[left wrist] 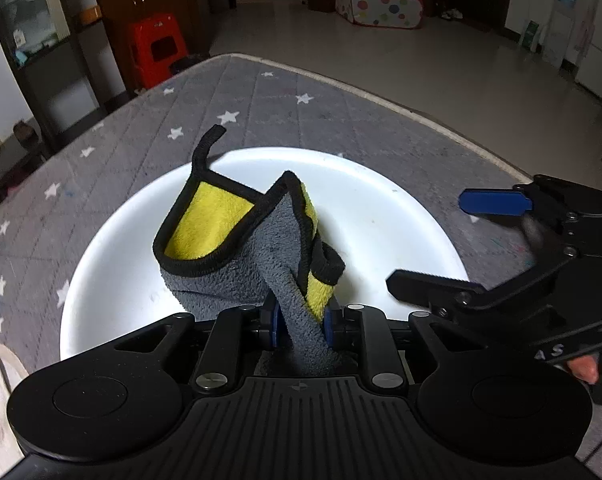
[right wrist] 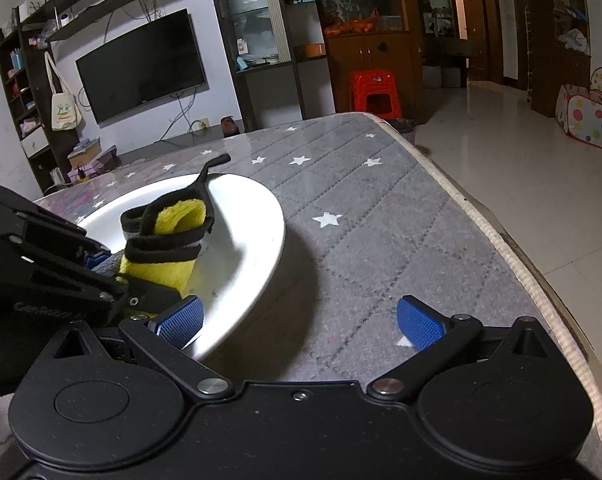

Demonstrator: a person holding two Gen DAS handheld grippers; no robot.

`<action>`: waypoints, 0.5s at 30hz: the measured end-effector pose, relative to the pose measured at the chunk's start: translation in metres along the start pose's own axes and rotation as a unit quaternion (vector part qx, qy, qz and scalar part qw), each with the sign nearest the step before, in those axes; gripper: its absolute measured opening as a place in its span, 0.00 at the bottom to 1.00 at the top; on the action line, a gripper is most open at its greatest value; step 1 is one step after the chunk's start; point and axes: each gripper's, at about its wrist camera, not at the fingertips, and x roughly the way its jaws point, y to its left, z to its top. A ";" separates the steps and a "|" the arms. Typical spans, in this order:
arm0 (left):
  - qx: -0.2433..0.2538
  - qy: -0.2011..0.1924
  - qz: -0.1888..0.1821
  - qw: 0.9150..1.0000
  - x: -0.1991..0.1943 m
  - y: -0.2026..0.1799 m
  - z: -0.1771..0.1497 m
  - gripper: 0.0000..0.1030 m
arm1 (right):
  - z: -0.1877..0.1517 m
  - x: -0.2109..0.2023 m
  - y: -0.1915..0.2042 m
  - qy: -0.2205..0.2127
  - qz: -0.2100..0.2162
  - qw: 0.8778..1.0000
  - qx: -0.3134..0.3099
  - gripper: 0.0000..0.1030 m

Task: Clean bowl
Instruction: 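Wipe the bowl's inside with the left gripper while the right tool hovers beside the bowl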

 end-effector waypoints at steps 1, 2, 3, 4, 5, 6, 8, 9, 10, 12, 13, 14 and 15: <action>0.004 -0.003 0.005 1.000 0.002 0.000 0.002 0.21 | 0.000 0.000 0.000 0.000 0.000 1.000 0.000 1.00; 0.006 -0.004 0.008 1.000 0.003 0.000 0.003 0.21 | 0.000 0.000 -0.001 0.000 0.000 1.000 0.000 1.00; 0.007 -0.006 0.011 1.000 0.005 0.000 0.005 0.21 | 0.000 0.000 -0.001 0.000 0.000 1.000 0.001 1.00; 0.007 -0.008 0.014 1.000 0.007 0.001 0.007 0.21 | 0.001 0.000 0.000 0.000 0.000 1.000 0.001 1.00; 0.005 -0.009 0.015 1.000 0.009 0.003 0.009 0.21 | 0.001 0.000 0.000 0.000 0.000 1.000 0.001 1.00; 0.001 -0.010 0.017 1.000 0.010 0.005 0.011 0.21 | 0.001 0.000 0.000 0.000 0.000 1.000 0.001 1.00; -0.006 -0.011 0.020 1.000 0.013 0.009 0.014 0.21 | 0.001 0.000 0.000 0.000 0.001 1.000 0.001 1.00; -0.009 -0.012 0.022 1.000 0.014 0.011 0.015 0.21 | 0.002 0.000 0.000 0.000 0.001 1.000 0.001 1.00; -0.015 -0.013 0.023 1.000 0.015 0.013 0.015 0.21 | 0.002 0.000 0.000 0.000 0.001 1.000 0.001 1.00; -0.017 -0.014 0.026 0.999 0.015 0.015 0.014 0.21 | 0.002 0.000 -0.001 -0.001 0.000 1.000 0.003 1.00; -0.017 -0.014 0.029 0.999 0.015 0.015 0.014 0.21 | 0.002 0.000 -0.001 -0.001 -0.001 1.000 0.004 1.00; -0.018 -0.014 0.033 0.999 0.014 0.016 0.013 0.21 | 0.002 0.000 -0.001 -0.001 -0.001 1.000 0.004 1.00; -0.021 -0.014 0.037 0.999 0.013 0.017 0.012 0.21 | 0.002 0.000 -0.001 -0.001 -0.001 1.000 0.004 1.00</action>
